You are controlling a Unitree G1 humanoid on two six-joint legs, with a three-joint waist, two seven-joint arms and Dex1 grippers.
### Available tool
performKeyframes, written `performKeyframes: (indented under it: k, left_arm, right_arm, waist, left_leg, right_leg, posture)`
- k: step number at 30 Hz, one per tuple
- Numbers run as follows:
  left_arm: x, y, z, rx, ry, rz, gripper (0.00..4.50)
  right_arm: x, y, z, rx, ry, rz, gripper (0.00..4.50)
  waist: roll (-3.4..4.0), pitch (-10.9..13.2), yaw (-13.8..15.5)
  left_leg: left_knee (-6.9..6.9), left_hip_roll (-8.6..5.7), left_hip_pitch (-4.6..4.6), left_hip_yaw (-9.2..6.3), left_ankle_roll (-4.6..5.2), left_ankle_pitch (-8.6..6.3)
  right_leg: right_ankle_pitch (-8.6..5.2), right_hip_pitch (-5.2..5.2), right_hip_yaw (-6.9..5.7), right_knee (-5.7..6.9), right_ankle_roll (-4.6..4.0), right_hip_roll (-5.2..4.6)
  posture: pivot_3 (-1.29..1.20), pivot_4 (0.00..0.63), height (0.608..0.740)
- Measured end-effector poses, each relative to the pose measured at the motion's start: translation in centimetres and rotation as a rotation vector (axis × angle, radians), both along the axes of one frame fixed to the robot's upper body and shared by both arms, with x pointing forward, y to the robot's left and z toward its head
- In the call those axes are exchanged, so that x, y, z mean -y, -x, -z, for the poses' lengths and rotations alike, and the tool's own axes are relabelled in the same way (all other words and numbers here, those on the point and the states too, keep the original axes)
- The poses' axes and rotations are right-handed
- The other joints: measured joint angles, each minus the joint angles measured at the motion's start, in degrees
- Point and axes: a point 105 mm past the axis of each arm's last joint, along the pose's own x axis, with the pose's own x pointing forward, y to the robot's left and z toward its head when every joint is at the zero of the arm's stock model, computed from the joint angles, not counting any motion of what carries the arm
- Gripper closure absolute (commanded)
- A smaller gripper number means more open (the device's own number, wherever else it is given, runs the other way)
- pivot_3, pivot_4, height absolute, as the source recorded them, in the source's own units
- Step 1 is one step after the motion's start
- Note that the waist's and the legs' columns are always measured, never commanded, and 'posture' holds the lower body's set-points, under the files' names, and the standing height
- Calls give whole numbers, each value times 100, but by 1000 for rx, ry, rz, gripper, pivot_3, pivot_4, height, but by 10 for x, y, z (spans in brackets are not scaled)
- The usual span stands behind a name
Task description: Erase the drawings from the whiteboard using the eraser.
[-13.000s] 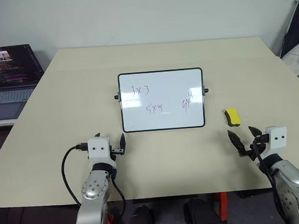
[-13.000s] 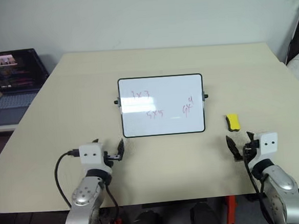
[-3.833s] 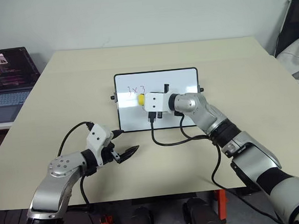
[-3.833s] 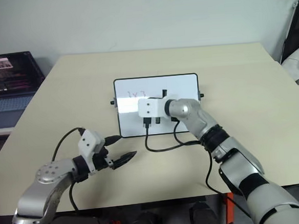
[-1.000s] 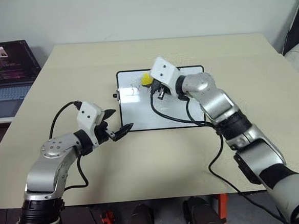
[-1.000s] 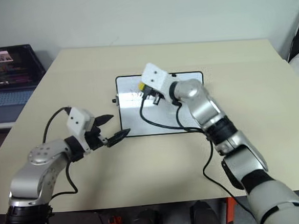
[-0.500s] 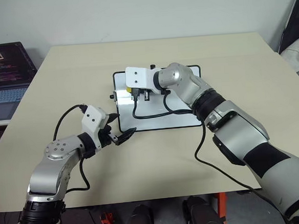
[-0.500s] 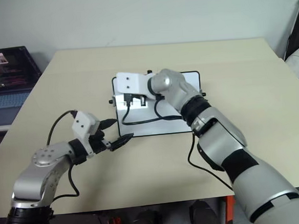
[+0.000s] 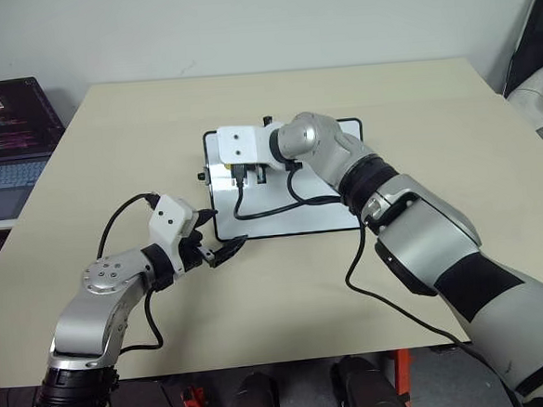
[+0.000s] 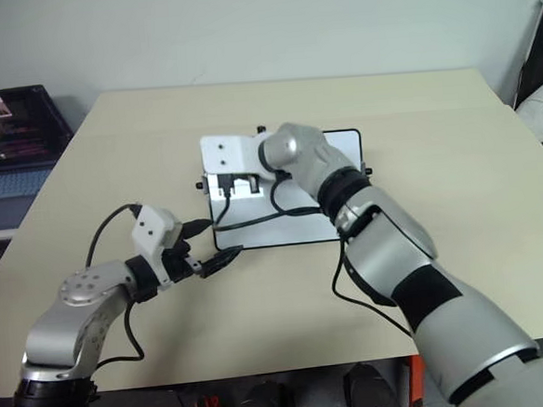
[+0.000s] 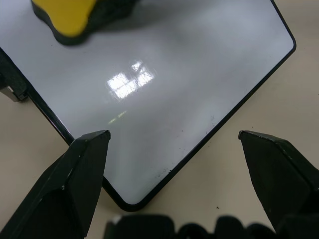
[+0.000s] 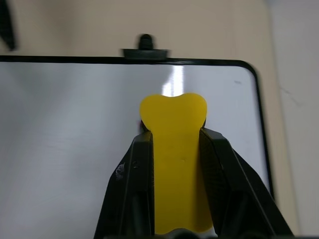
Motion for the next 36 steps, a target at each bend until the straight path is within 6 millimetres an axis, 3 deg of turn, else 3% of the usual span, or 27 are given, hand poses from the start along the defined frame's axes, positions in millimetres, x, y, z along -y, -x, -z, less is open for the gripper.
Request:
performKeyframes:
  k: [4, 9, 18, 25, 27, 33, 36]
  left_arm:
    - [0, 1, 2, -8, -2, 3, 0]
    - [1, 2, 4, -12, -2, 9, 0]
    - [2, 3, 4, -1, -2, 16, 0]
    - [2, 3, 5, -4, -6, 22, 0]
    - [3, 4, 5, -6, -4, 30, 0]
    - [10, 4, 6, -8, 3, 53, 0]
    - [12, 3, 4, -4, 6, 60, 0]
  right_arm:
    - [-2, -4, -2, 55, -28, 24, 3539]
    - [3, -19, -29, 185, -149, 129, 3539]
    - [7, -7, -1, 102, 4, 11, 3539]
    - [37, -27, -20, 154, -116, 141, 3541]
    - [36, -23, -14, 112, -107, 111, 3541]
    - [28, 7, 32, -87, -128, -3, 3541]
    - [47, 13, 42, -142, -210, 37, 3542]
  waist:
    - [0, 0, 1]
    - [0, 0, 7]
    - [-1, -1, 15]
    - [-1, -1, 68]
    - [-4, -4, 52]
    - [-6, -11, 19]
    - [-8, -11, 87]
  left_leg:
    - [2, 0, 5, -5, -2, 1]
    - [1, -1, 3, -8, -10, 6]
    - [1, -1, 32, -9, -9, 6]
    - [2, -4, 45, -8, -8, 7]
    - [0, -1, 48, -6, -8, 7]
    - [7, 0, 60, -3, -7, 7]
    - [13, -2, 59, -11, -7, 8]
  right_leg:
    - [2, 2, -3, 12, -2, 0]
    - [4, -1, -5, 15, -5, 1]
    - [3, 29, -6, 7, -5, 2]
    - [7, 38, -5, 15, -7, 6]
    - [7, 40, -4, 16, -6, 6]
    - [7, 47, 1, 33, -5, 5]
    - [7, 48, -4, 39, -5, 4]
  posture:
    - [0, 150, 740]
    - [0, 150, 740]
    - [0, 150, 740]
    - [0, 150, 740]
    - [0, 150, 740]
    - [0, 150, 740]
    - [0, 150, 740]
